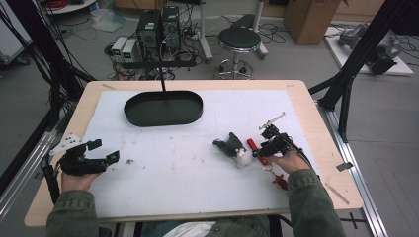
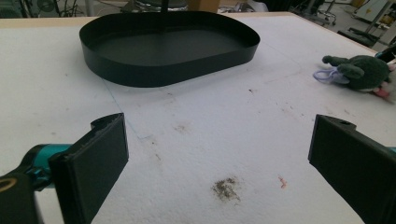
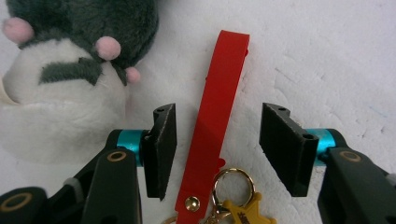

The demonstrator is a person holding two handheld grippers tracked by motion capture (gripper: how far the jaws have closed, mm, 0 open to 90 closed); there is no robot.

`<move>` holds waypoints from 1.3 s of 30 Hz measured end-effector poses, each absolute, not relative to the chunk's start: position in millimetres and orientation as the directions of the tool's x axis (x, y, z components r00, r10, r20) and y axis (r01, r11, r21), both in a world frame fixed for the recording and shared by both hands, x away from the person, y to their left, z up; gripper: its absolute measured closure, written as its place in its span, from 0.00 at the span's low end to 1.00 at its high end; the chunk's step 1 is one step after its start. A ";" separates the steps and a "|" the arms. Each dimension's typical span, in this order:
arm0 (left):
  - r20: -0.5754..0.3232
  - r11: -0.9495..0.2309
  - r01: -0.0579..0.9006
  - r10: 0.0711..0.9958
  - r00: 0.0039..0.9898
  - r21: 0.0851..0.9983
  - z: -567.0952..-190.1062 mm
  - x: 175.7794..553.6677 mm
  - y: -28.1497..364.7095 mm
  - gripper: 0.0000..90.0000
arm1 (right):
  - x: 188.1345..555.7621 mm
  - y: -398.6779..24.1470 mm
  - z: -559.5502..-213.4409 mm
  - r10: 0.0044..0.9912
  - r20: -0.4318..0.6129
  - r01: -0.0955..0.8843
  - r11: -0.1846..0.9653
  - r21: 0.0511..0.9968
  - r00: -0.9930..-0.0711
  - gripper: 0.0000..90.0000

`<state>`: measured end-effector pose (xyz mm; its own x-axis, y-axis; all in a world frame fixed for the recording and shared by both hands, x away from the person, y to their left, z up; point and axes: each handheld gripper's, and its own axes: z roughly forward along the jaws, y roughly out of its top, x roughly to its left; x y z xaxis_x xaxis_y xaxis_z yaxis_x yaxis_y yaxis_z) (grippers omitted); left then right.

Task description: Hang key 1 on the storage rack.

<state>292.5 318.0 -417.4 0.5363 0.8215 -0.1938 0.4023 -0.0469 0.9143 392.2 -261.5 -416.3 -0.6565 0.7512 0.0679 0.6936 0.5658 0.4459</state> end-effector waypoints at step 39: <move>-0.190 -0.051 0.401 0.821 0.538 0.915 -417.4 292.4 316.9 0.06 | 385.9 -286.2 -319.3 0.752 0.178 0.622 0.361 0.694 -0.635 0.97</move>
